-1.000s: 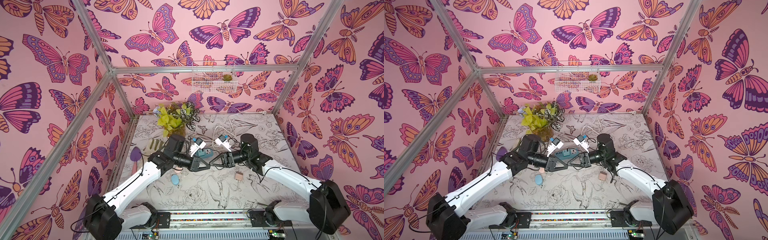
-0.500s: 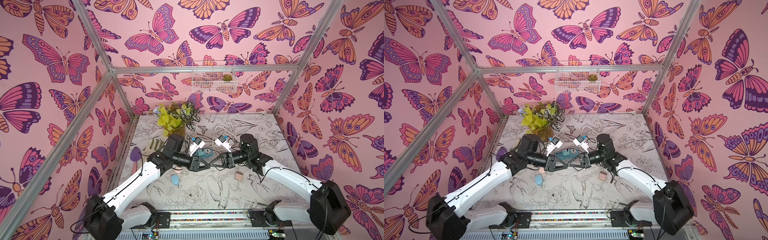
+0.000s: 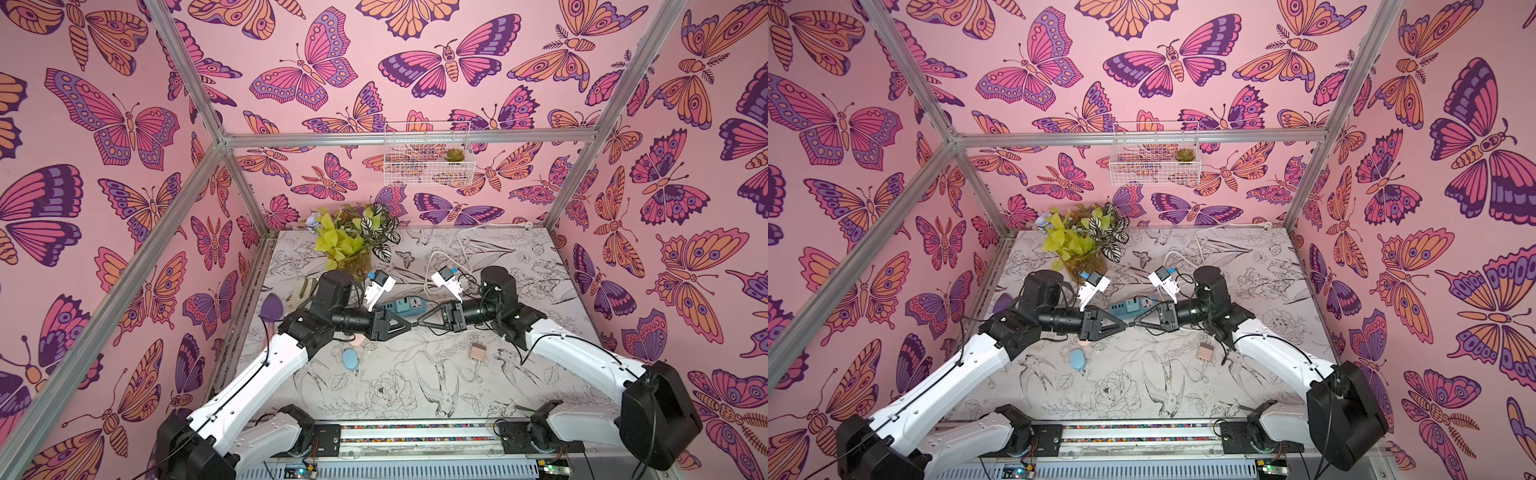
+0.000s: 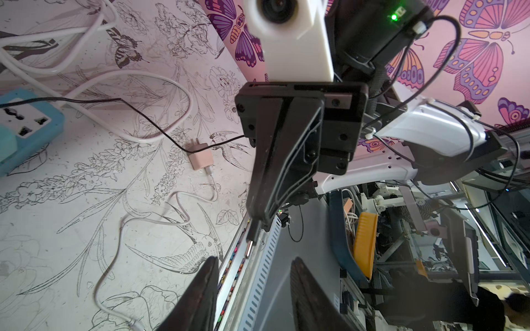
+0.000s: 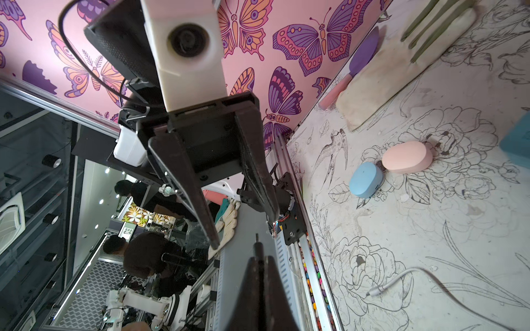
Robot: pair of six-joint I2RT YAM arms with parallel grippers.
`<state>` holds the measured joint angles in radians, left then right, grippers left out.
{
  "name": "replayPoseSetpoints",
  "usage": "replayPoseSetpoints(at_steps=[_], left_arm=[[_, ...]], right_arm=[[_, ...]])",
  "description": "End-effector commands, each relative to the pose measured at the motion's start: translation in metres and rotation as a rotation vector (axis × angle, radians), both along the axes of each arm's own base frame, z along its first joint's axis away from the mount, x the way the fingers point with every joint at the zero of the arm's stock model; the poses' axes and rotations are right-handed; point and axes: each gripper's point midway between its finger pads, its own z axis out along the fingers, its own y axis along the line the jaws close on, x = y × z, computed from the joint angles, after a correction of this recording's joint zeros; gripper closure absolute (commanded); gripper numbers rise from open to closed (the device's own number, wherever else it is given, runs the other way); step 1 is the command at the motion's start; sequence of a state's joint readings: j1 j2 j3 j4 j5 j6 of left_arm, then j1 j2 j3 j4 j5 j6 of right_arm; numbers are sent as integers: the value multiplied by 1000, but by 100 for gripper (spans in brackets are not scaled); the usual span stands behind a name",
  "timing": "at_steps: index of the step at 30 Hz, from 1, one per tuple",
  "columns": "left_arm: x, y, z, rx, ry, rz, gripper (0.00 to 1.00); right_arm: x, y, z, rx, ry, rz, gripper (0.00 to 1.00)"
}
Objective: Charge the bluetooth headset
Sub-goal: Adjust the charging cable, then pick up the bluetooth headset from the center of the board.
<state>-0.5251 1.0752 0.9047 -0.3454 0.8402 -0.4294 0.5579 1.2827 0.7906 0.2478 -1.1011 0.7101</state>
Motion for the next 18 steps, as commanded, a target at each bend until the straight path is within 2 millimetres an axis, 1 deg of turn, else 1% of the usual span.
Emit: replayPoseSetpoints(at_steps=[1, 3, 7, 8, 9, 10, 13, 18], left_arm=[[12, 17, -18, 75, 13, 124, 54], [19, 27, -30, 133, 31, 194, 51], [27, 50, -56, 247, 87, 336, 48], [29, 58, -64, 279, 107, 385, 43], [29, 63, -71, 304, 128, 422, 41], [31, 73, -80, 345, 159, 484, 37], [32, 93, -103, 431, 263, 616, 34], [34, 113, -131, 535, 373, 757, 31]], right_arm=[[13, -1, 19, 19, -69, -71, 100], [17, -2, 15, 4, -76, -98, 100], [22, -4, 10, -12, -84, -142, 100], [23, -4, 9, -15, -88, -153, 100], [24, -5, 7, -22, -91, -162, 100], [26, -5, 6, -29, -94, -173, 100], [28, -8, 0, -53, -104, -196, 100], [25, -5, -7, -53, -106, -183, 100]])
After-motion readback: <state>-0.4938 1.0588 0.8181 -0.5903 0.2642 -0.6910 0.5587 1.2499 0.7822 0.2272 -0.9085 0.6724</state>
